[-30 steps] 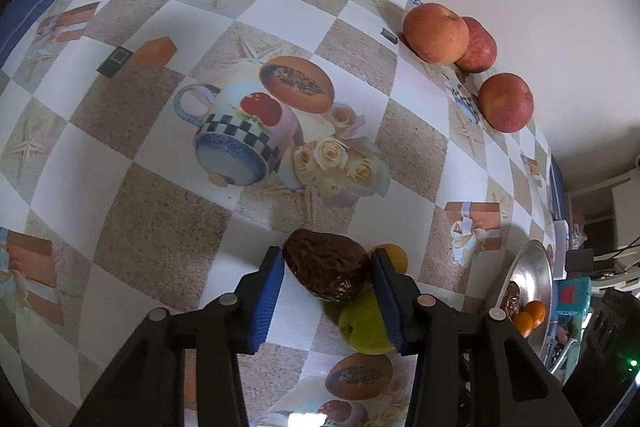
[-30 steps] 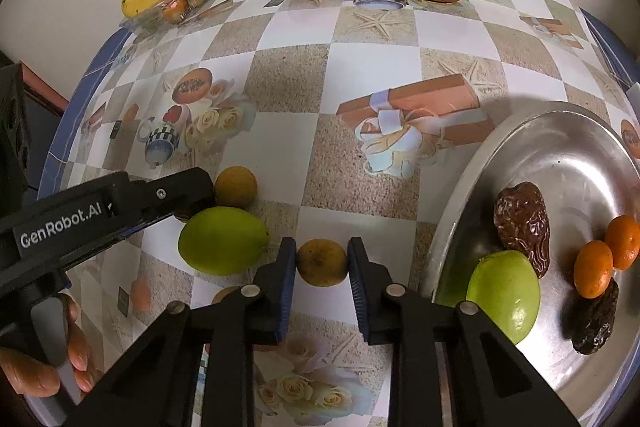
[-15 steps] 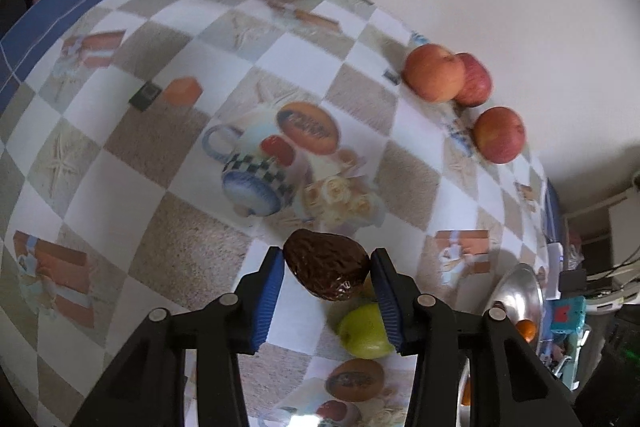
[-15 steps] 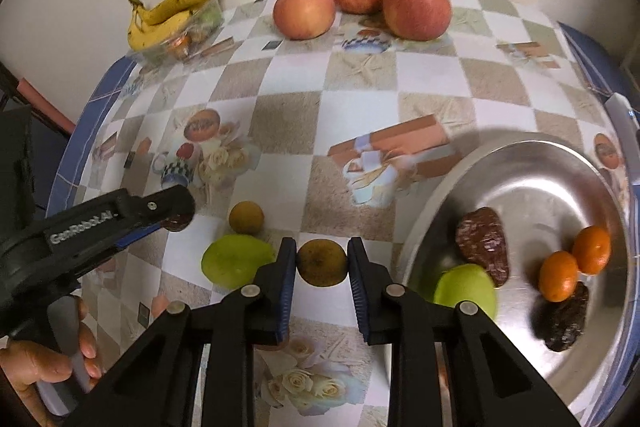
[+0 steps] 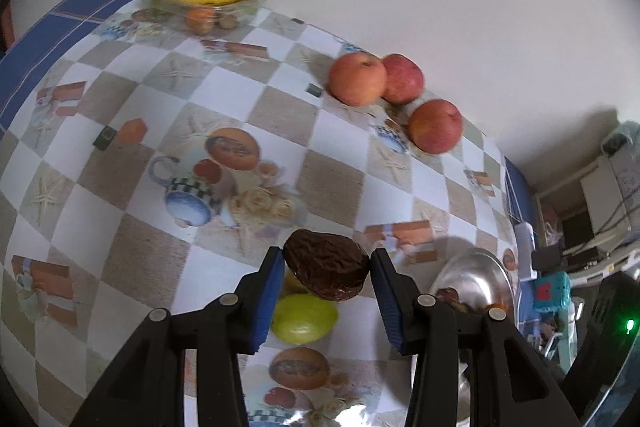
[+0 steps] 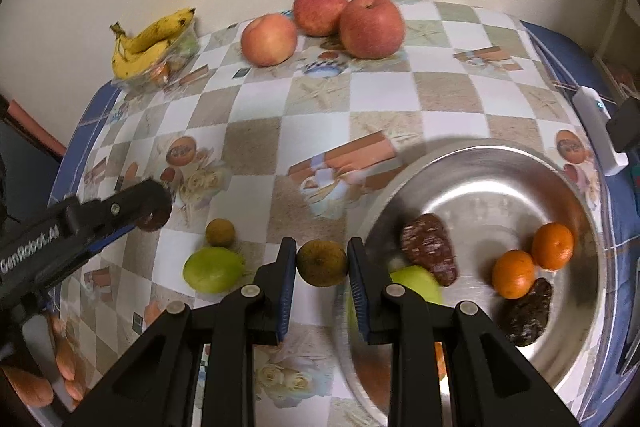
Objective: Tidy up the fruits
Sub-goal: 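Carry the date with the left tool while the right tool carries the kiwi over the bowl, then open the left tool releasing the date while the right tool drops the kiwi into the bowl, then move both tools back toward the remaining green pear and small fruits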
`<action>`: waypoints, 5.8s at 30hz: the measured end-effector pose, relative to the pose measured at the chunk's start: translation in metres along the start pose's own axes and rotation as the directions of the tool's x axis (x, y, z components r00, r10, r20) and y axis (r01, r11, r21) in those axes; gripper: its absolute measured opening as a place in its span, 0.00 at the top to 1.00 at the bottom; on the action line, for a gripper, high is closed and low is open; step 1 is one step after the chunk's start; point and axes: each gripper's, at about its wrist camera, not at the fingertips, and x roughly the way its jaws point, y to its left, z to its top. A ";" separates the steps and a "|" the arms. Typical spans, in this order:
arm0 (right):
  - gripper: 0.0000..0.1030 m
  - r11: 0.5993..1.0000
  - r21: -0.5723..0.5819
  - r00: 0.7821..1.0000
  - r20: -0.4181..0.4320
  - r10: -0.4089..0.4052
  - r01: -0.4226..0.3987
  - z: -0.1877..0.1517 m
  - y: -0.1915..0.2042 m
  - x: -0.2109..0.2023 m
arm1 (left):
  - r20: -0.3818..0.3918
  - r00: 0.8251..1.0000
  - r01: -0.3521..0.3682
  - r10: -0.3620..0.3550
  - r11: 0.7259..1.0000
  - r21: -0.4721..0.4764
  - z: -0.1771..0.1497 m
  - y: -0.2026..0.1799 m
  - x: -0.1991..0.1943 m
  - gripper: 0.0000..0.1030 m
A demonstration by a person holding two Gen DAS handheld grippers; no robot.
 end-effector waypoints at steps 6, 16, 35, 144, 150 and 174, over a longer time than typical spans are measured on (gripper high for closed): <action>0.74 0.989 0.122 0.996 0.034 -0.083 0.079 0.003 -0.054 -0.017 | -0.033 0.999 0.041 -0.037 0.993 0.109 -0.013 -0.034 0.006 0.54; 0.74 0.957 0.277 0.991 0.076 -0.112 0.087 0.011 -0.122 -0.037 | -0.069 0.985 0.172 -0.157 0.909 0.379 -0.052 -0.123 0.025 0.54; 0.73 0.938 0.344 0.996 0.063 -0.058 0.033 0.012 -0.149 0.004 | -0.041 0.990 0.135 -0.135 0.822 0.553 -0.064 -0.168 0.087 0.54; 0.09 0.996 -0.092 1.000 0.001 0.010 -0.009 -0.004 0.041 0.006 | -0.004 0.956 -0.289 0.292 0.945 -0.153 -0.018 0.091 -0.023 0.00; 0.09 0.988 -0.149 0.999 -0.023 0.035 -0.039 -0.008 0.063 0.017 | -0.030 0.955 -0.295 0.294 0.941 -0.165 -0.019 0.098 -0.017 0.00; 0.09 0.966 -0.258 0.995 -0.096 0.012 -0.037 -0.024 0.094 0.067 | -0.138 0.937 -0.343 0.320 0.914 -0.218 -0.030 0.117 0.015 0.00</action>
